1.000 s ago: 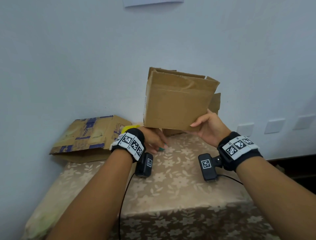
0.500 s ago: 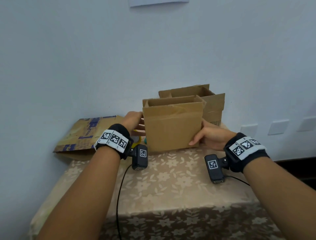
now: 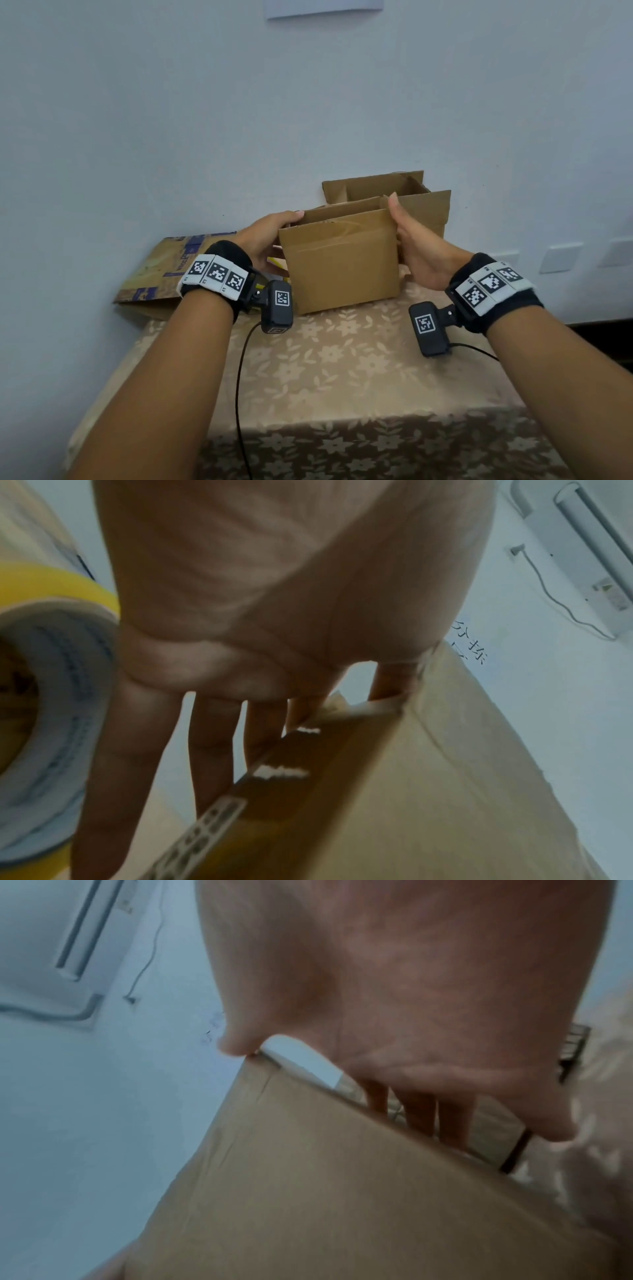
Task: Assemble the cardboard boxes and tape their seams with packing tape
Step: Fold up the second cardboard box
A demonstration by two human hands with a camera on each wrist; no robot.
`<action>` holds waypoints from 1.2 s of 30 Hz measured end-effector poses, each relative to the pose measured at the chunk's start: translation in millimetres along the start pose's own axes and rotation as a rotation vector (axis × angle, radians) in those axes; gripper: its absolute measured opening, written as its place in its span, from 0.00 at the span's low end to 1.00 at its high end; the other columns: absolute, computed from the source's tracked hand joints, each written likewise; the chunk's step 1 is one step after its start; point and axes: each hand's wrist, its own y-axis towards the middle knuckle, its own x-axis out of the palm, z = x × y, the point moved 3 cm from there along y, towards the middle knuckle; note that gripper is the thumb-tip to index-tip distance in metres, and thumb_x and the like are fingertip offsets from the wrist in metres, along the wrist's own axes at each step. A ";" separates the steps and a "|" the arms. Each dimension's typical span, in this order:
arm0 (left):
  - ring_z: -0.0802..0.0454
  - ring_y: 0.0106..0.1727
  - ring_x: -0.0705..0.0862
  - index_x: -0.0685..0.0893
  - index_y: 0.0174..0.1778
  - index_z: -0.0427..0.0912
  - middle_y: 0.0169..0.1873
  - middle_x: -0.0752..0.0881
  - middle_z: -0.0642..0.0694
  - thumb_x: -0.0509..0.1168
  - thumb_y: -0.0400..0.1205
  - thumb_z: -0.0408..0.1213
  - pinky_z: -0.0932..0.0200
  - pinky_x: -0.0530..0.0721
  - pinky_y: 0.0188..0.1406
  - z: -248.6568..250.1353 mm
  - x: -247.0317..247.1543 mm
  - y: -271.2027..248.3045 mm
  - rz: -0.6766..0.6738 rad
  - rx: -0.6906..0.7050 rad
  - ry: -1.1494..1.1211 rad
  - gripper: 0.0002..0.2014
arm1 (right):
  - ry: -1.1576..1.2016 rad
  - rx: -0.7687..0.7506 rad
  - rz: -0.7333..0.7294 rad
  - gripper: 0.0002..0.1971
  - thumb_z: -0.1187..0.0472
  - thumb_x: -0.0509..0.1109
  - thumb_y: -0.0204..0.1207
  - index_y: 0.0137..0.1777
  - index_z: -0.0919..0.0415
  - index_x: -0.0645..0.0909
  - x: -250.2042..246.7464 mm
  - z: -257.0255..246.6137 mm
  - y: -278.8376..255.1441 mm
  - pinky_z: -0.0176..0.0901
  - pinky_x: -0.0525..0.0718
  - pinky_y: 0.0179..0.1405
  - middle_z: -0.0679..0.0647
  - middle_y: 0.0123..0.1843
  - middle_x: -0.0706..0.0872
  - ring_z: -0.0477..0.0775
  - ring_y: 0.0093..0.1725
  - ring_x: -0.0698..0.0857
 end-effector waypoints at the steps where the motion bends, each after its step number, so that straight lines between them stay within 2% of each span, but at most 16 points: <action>1: 0.44 0.52 0.86 0.83 0.59 0.48 0.49 0.86 0.45 0.62 0.87 0.57 0.44 0.86 0.46 -0.8 0.7 0.6 -0.017 -0.008 0.011 0.17 | -0.003 -0.018 0.028 0.51 0.10 0.60 0.58 0.77 0.38 0.80 -1.5 -3.1 1.6 0.71 0.64 0.84 0.44 0.74 0.86 0.52 0.77 0.80; 3: 0.44 0.53 0.85 0.83 0.59 0.48 0.50 0.87 0.44 0.62 0.87 0.57 0.44 0.86 0.46 -2.2 3.4 2.0 -0.049 -0.019 0.036 0.17 | -0.005 -0.068 0.043 0.54 0.09 0.57 0.58 0.80 0.41 0.77 0.0 -10.9 1.7 0.69 0.68 0.83 0.46 0.74 0.86 0.52 0.76 0.82; 6: 0.44 0.55 0.85 0.84 0.61 0.48 0.54 0.87 0.43 0.63 0.87 0.58 0.45 0.85 0.45 -2.4 4.7 3.1 -0.051 -0.014 0.059 0.18 | 0.027 -0.205 0.139 0.48 0.15 0.57 0.66 0.81 0.42 0.74 6.8 -22.7 -0.6 0.66 0.75 0.80 0.48 0.76 0.84 0.52 0.75 0.82; 8: 0.43 0.60 0.86 0.85 0.65 0.48 0.59 0.87 0.42 0.64 0.86 0.59 0.45 0.86 0.46 -2.1 5.2 2.6 -0.056 -0.016 0.084 0.21 | -0.024 -0.314 0.265 0.33 0.25 0.66 0.75 0.77 0.39 0.77 5.7 -25.8 0.3 0.63 0.80 0.77 0.47 0.74 0.83 0.52 0.74 0.82; 10: 0.44 0.62 0.86 0.84 0.68 0.49 0.64 0.87 0.42 0.65 0.85 0.61 0.45 0.88 0.46 -2.6 5.8 1.7 -0.077 -0.019 0.105 0.23 | -0.097 -0.365 0.294 0.16 0.40 0.66 0.86 0.69 0.41 0.85 5.6 -24.2 1.7 0.56 0.86 0.69 0.47 0.68 0.88 0.54 0.69 0.86; 11: 0.44 0.62 0.87 0.84 0.69 0.48 0.65 0.87 0.42 0.65 0.84 0.62 0.45 0.88 0.47 -3.5 6.0 1.9 -0.088 -0.021 0.111 0.25 | -0.104 -0.366 0.283 0.14 0.46 0.64 0.89 0.67 0.44 0.87 4.6 -21.7 2.5 0.53 0.87 0.65 0.47 0.66 0.89 0.55 0.67 0.87; 13: 0.45 0.61 0.87 0.84 0.71 0.48 0.64 0.87 0.43 0.64 0.83 0.66 0.44 0.89 0.49 -5.4 5.6 2.3 -0.101 -0.020 0.089 0.29 | -0.059 -0.350 0.262 0.14 0.52 0.62 0.91 0.66 0.47 0.88 2.9 -18.5 1.9 0.49 0.88 0.60 0.48 0.65 0.90 0.55 0.66 0.88; 16: 0.43 0.64 0.87 0.85 0.72 0.48 0.62 0.88 0.44 0.61 0.80 0.73 0.42 0.89 0.49 -3.2 2.4 3.1 -0.096 0.024 -0.006 0.36 | -0.026 -0.339 0.265 0.15 0.56 0.59 0.92 0.66 0.48 0.87 3.8 -16.6 2.2 0.45 0.87 0.55 0.50 0.65 0.90 0.53 0.64 0.89; 20: 0.44 0.60 0.86 0.88 0.67 0.49 0.57 0.88 0.46 0.59 0.79 0.75 0.40 0.86 0.53 7.2 1.9 1.1 -0.089 0.100 -0.048 0.36 | 0.056 -0.361 0.327 0.15 0.60 0.58 0.92 0.66 0.54 0.86 9.2 -14.9 4.2 0.41 0.89 0.52 0.51 0.64 0.90 0.49 0.57 0.88; 23: 0.43 0.62 0.86 0.90 0.64 0.51 0.56 0.88 0.47 0.64 0.77 0.73 0.37 0.85 0.62 9.0 5.1 0.9 -0.133 0.137 -0.025 0.32 | 0.094 -0.374 0.365 0.15 0.64 0.58 0.91 0.67 0.58 0.86 12.7 -13.1 6.8 0.40 0.88 0.53 0.51 0.64 0.90 0.49 0.60 0.88; 25: 0.43 0.63 0.86 0.90 0.66 0.50 0.56 0.88 0.46 0.67 0.79 0.69 0.35 0.83 0.66 7.4 5.3 0.9 -0.134 0.158 -0.001 0.30 | 0.101 -0.386 0.380 0.16 0.66 0.59 0.90 0.65 0.56 0.87 13.4 -10.8 9.3 0.46 0.87 0.63 0.51 0.64 0.90 0.52 0.65 0.87; 27: 0.45 0.62 0.87 0.89 0.67 0.50 0.57 0.89 0.46 0.69 0.77 0.68 0.37 0.84 0.64 5.8 5.5 0.4 -0.174 0.177 0.044 0.31 | 0.088 -0.393 0.401 0.17 0.67 0.59 0.89 0.61 0.53 0.88 13.4 -8.1 11.5 0.57 0.82 0.74 0.50 0.63 0.91 0.54 0.68 0.85; 29: 0.46 0.61 0.88 0.88 0.68 0.50 0.60 0.89 0.47 0.73 0.74 0.68 0.40 0.88 0.60 3.9 5.6 0.5 -0.208 0.190 0.086 0.32 | 0.080 -0.391 0.409 0.18 0.67 0.58 0.89 0.59 0.51 0.89 13.9 -6.7 11.8 0.62 0.81 0.75 0.51 0.62 0.91 0.56 0.68 0.86; 32: 0.51 0.56 0.89 0.86 0.67 0.51 0.57 0.89 0.49 0.78 0.74 0.61 0.44 0.88 0.52 2.1 5.8 0.7 -0.195 0.216 0.085 0.29 | 0.085 -0.380 0.402 0.19 0.68 0.57 0.89 0.56 0.50 0.88 15.5 -7.2 11.1 0.62 0.83 0.72 0.54 0.62 0.90 0.60 0.67 0.86; 36: 0.53 0.52 0.89 0.87 0.65 0.51 0.55 0.89 0.50 0.76 0.71 0.55 0.47 0.87 0.47 1.2 6.3 0.1 -0.176 0.251 0.079 0.26 | 0.082 -0.371 0.403 0.18 0.66 0.57 0.90 0.57 0.49 0.88 16.1 -7.5 10.5 0.58 0.86 0.67 0.53 0.62 0.89 0.60 0.65 0.87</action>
